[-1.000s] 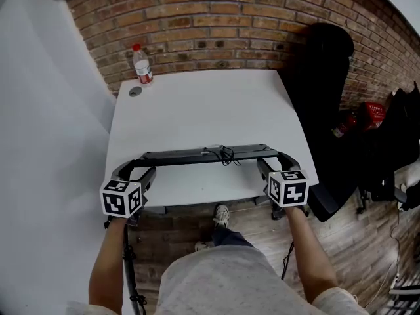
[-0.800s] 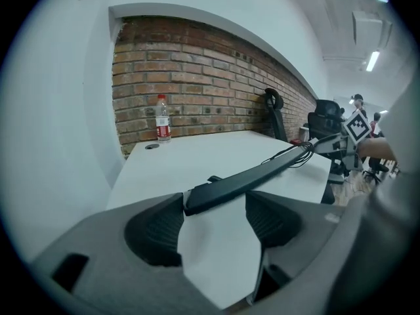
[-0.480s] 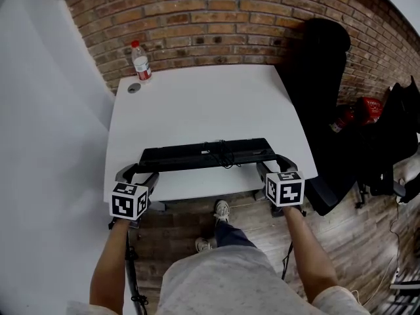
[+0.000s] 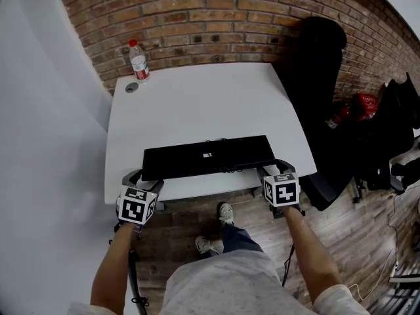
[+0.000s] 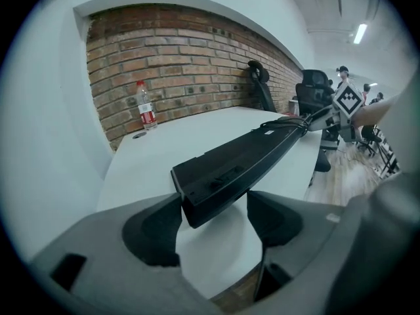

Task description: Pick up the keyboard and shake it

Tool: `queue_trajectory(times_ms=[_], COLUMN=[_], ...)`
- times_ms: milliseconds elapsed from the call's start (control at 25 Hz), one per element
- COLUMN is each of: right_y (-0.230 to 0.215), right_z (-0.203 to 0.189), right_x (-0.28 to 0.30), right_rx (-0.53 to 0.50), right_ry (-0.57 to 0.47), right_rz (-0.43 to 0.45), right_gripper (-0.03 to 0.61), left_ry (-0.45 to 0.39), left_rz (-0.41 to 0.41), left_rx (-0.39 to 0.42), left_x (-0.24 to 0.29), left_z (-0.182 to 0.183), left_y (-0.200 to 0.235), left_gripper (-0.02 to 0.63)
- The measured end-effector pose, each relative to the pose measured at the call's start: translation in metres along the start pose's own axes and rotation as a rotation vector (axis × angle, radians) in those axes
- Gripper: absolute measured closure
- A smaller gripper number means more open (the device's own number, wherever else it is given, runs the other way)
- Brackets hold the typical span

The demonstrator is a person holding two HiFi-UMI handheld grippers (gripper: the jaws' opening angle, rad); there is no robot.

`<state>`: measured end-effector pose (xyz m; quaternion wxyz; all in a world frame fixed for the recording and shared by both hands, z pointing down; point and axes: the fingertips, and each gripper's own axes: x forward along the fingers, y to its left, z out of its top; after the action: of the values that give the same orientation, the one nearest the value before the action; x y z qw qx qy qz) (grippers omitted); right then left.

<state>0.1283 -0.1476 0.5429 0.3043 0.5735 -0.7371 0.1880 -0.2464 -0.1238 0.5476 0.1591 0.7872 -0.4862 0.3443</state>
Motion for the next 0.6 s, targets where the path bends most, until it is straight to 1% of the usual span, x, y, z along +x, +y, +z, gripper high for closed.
queue_trajectory(times_ms=[240,320,440,600], right_y=[0.0,0.0,0.0,0.0], right_z=[-0.007,-0.011,-0.018,-0.022], right_x=[0.003,0.004,0.009,0.008], right_rx=[-0.012,-0.021,-0.036,-0.045], right_ry=[0.035,0.054,0.085,0.092], right_rz=[-0.006,-0.006,0.005,0.023], right_gripper=[0.311,0.311,0.313,0.313], left_ry=[0.022,0.028,0.024,0.036], left_rz=[-0.037,-0.055,-0.091,-0.08], left_rx=[-0.004,-0.028,-0.096,-0.098], left_x=[0.002,0.003,0.006,0.005], left_z=[-0.005,-0.007,-0.009,-0.011], left_y=[-0.003,-0.005,-0.008,-0.012], left_gripper=[0.302,0.298,0.287,0.291])
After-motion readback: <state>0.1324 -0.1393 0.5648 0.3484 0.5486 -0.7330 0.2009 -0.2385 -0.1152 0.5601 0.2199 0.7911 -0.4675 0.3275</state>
